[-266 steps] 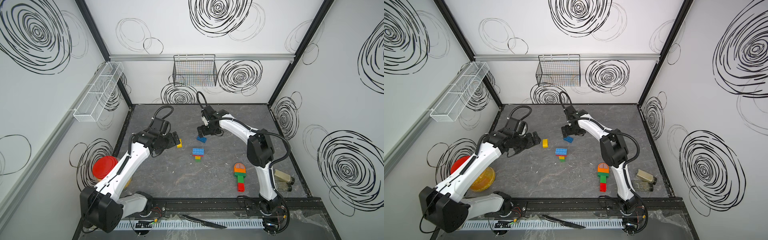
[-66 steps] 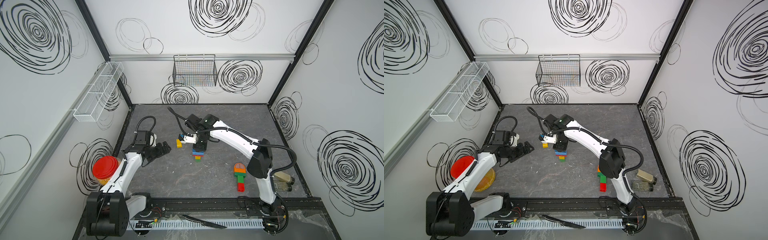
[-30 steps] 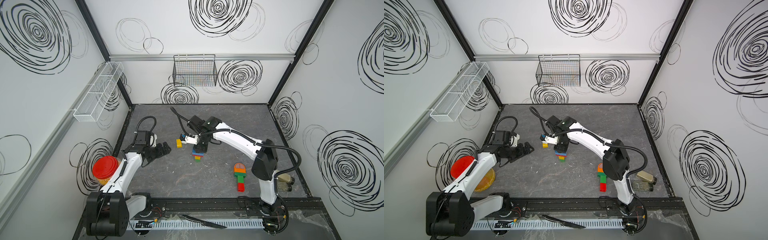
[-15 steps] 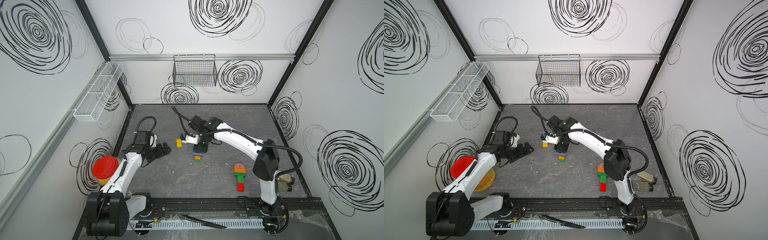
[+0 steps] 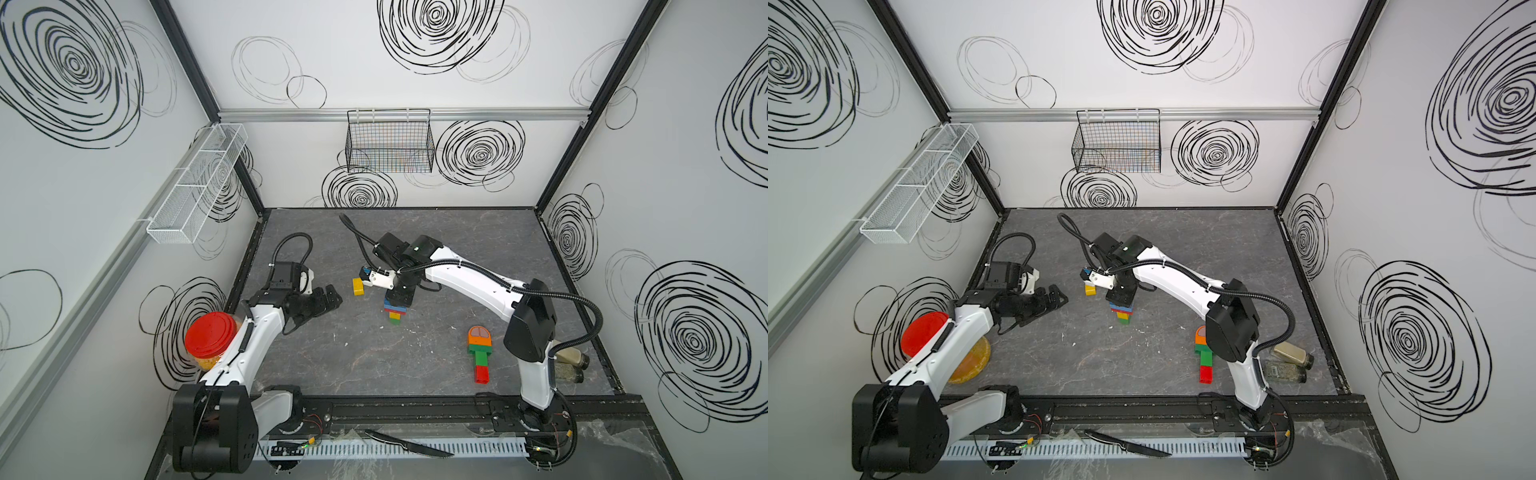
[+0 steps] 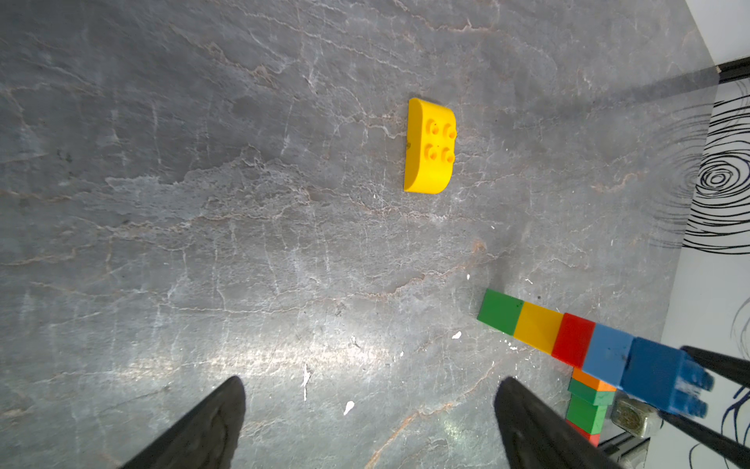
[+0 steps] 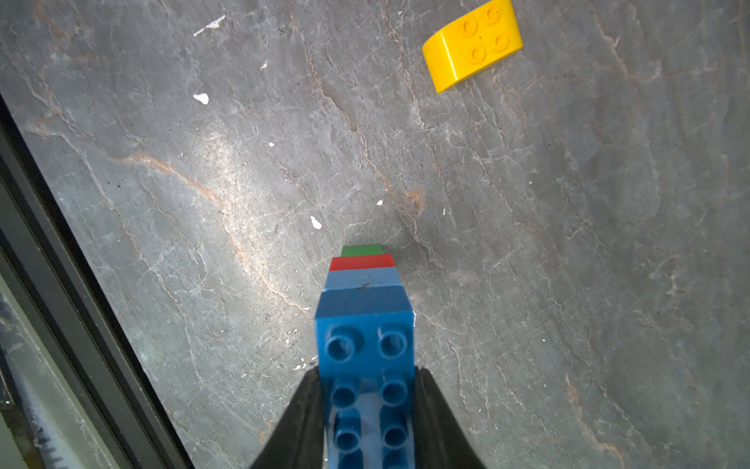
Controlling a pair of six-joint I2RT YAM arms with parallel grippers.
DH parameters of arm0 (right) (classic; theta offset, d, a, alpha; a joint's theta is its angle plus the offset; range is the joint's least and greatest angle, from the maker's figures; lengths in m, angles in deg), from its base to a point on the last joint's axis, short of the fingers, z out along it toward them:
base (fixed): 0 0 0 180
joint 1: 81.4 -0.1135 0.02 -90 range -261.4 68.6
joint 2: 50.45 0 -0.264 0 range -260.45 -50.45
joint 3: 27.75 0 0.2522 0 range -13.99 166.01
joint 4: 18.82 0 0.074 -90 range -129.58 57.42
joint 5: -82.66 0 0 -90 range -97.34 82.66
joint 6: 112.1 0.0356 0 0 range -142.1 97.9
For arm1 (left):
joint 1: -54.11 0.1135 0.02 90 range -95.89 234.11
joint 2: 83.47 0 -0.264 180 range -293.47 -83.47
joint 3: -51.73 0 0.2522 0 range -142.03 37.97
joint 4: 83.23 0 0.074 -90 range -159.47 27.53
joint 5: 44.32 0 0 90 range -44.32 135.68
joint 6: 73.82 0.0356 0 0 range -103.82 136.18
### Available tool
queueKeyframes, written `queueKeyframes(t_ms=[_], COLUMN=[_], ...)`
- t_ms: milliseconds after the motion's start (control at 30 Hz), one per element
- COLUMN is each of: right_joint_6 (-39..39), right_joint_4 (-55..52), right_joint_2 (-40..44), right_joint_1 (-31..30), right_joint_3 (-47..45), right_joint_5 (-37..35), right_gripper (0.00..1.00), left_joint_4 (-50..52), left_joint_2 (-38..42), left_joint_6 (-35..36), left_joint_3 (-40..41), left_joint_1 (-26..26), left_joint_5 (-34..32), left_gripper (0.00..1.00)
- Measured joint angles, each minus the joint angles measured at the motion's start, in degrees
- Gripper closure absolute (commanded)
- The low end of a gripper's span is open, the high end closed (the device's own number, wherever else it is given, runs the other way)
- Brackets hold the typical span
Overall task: Assemble an ice cream with lego
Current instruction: Assemble the lego brick with the lego brick.
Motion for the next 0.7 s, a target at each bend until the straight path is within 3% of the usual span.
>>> queueKeyframes(t_ms=[700], right_joint_6=[-0.7], right_joint_4=[7.0], right_joint_2=[3.7], right_joint_1=[1.4], right_joint_3=[-7.5], right_joint_5=[1.5], right_gripper=[1.00], left_joint_4=[1.1], left_joint_2=[0.2], left_joint_6=[0.2], left_joint_3=[0.0], left_joint_1=[0.0], left_joint_5=[0.0], left_gripper=[0.01])
